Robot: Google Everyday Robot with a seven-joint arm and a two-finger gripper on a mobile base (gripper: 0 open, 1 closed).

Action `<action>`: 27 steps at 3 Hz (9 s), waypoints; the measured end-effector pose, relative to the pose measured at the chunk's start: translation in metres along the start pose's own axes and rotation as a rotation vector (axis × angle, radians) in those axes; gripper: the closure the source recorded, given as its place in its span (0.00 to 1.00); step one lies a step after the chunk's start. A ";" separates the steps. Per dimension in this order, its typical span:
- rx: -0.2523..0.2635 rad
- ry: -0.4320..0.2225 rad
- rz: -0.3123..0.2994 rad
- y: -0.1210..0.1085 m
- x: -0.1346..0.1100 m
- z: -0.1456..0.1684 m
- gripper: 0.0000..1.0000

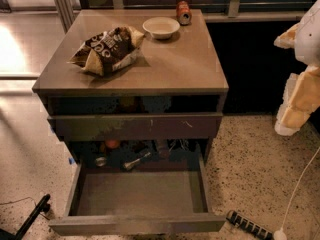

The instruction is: Place brown chip bag into middle drawer

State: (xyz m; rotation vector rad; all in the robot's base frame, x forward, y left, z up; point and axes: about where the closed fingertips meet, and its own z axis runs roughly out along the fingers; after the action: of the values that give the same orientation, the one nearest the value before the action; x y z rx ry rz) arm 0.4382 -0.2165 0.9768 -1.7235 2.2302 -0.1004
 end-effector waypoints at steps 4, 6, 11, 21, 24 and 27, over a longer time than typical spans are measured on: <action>0.024 -0.051 -0.121 -0.055 -0.053 0.030 0.00; 0.025 -0.166 -0.306 -0.091 -0.102 0.051 0.00; -0.027 -0.341 -0.471 -0.166 -0.203 0.105 0.00; 0.001 -0.521 -0.746 -0.190 -0.394 0.167 0.00; -0.076 -0.550 -0.821 -0.166 -0.426 0.200 0.00; -0.088 -0.565 -0.798 -0.168 -0.431 0.225 0.00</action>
Offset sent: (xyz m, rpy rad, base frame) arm 0.0319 0.0143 -0.0016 -0.0340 -0.0581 0.0296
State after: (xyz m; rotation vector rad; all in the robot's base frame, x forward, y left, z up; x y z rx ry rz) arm 0.7558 0.1804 0.8945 -2.2335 1.0956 0.2748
